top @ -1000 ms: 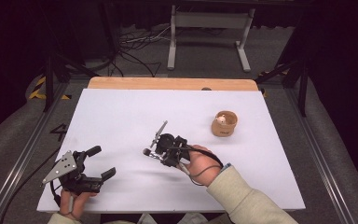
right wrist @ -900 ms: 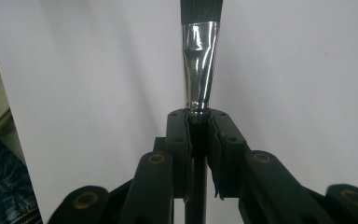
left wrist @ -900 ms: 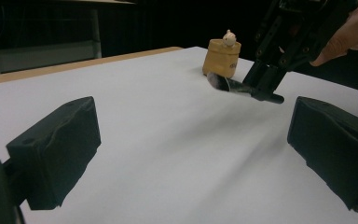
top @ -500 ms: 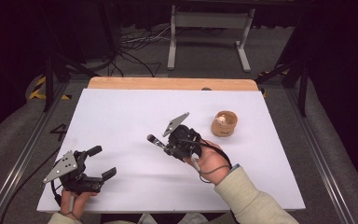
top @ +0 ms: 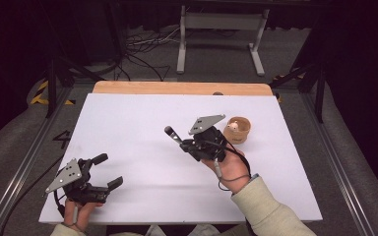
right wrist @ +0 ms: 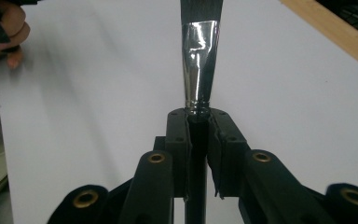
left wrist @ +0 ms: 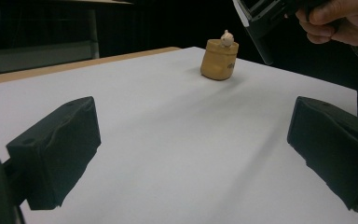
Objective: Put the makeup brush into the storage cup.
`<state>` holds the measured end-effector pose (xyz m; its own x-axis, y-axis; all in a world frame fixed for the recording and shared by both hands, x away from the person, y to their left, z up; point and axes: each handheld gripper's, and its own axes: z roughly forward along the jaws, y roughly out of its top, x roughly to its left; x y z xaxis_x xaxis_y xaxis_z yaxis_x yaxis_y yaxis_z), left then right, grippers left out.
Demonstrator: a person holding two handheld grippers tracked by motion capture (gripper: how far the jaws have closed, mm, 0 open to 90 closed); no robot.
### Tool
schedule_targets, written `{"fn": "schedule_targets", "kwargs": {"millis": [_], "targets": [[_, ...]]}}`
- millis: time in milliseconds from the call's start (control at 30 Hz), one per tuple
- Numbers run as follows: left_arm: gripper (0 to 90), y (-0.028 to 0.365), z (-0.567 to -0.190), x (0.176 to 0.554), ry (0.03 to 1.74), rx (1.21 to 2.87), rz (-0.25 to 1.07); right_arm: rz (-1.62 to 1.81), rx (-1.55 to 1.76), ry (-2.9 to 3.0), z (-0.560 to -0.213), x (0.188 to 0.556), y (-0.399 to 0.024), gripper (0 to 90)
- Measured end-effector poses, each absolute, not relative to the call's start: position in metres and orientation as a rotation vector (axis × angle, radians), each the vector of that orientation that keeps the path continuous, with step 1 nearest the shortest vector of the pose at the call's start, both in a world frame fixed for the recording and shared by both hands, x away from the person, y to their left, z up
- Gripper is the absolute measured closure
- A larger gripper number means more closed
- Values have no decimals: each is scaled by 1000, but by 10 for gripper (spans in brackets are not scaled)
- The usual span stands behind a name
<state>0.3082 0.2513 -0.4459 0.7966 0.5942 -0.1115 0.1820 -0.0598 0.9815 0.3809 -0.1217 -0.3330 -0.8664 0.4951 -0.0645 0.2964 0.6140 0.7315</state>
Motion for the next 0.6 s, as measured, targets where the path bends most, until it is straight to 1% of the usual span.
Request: {"fn": "schedule_targets", "kwargs": {"millis": [233, 600], "targets": [[31, 251, -446, 308, 627, 1626, 377, 1207, 683, 2470, -328, 380, -137, 793], [33, 251, -446, 308, 626, 1630, 377, 1240, 777, 2339, -324, 385, -158, 793]]}}
